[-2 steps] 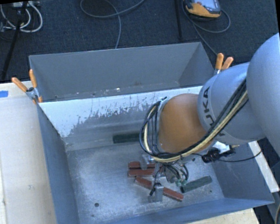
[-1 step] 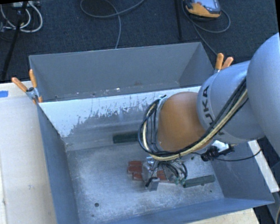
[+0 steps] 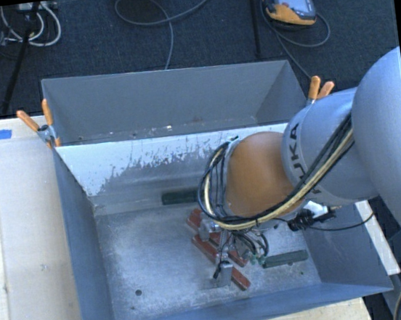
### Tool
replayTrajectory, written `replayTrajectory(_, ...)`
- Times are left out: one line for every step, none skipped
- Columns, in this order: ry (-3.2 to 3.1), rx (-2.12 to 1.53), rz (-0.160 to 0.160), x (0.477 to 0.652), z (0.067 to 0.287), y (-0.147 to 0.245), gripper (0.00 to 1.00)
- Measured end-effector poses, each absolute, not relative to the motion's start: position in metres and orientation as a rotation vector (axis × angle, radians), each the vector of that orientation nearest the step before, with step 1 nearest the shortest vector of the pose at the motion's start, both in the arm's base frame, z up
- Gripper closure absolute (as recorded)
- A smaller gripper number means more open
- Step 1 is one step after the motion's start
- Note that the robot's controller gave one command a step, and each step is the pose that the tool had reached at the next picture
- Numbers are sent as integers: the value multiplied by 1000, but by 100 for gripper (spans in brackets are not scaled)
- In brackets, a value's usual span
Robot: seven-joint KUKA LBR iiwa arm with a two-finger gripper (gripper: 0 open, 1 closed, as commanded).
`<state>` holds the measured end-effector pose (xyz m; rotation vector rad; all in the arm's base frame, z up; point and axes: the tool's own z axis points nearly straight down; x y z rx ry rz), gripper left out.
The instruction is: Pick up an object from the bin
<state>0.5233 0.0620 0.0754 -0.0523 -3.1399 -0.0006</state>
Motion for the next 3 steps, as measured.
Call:
replayTrajectory(-3148, 45, 4, 605, 70, -1, 0)
replayTrajectory(-3141, 45, -1, 602, 69, 2, 100)
replayTrajectory(-3149, 61, 0, 593, 206, -2, 100)
